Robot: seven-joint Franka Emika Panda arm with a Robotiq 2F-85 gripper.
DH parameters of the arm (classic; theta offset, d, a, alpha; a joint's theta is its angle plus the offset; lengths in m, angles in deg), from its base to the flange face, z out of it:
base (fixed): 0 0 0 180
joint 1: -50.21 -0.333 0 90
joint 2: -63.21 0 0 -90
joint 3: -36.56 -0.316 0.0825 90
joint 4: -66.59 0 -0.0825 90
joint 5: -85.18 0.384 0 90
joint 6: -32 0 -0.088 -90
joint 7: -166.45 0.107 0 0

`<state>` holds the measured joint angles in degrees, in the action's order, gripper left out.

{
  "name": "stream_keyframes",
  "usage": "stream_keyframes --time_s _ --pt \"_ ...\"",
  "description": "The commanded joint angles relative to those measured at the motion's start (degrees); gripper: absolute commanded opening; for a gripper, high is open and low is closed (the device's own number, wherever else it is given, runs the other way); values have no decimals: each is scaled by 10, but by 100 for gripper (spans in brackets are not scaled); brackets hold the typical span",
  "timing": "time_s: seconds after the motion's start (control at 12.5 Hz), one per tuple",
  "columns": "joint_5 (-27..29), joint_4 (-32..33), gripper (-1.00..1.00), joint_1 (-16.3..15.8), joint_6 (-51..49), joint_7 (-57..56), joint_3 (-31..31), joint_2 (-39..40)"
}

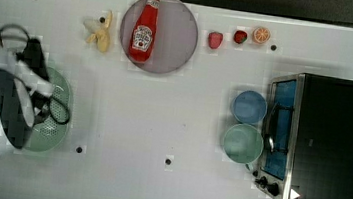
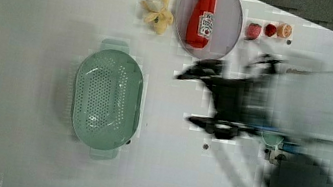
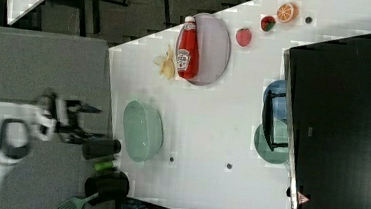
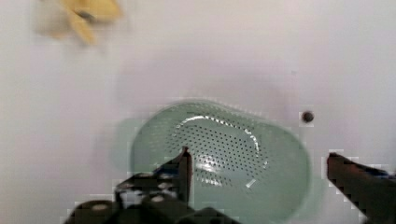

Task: Drag strainer right to left.

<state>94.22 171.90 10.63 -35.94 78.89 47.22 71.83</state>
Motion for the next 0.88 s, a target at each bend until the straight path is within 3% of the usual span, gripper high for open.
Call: stream_keyframes --time_s 0.08,0.4,0.88 --pt "-31 -15 100 53 -80 -201 91 -98" --pt "-150 -16 100 70 -158 -384 193 -178" --pt "-156 -13 100 77 -178 -403 261 -220"
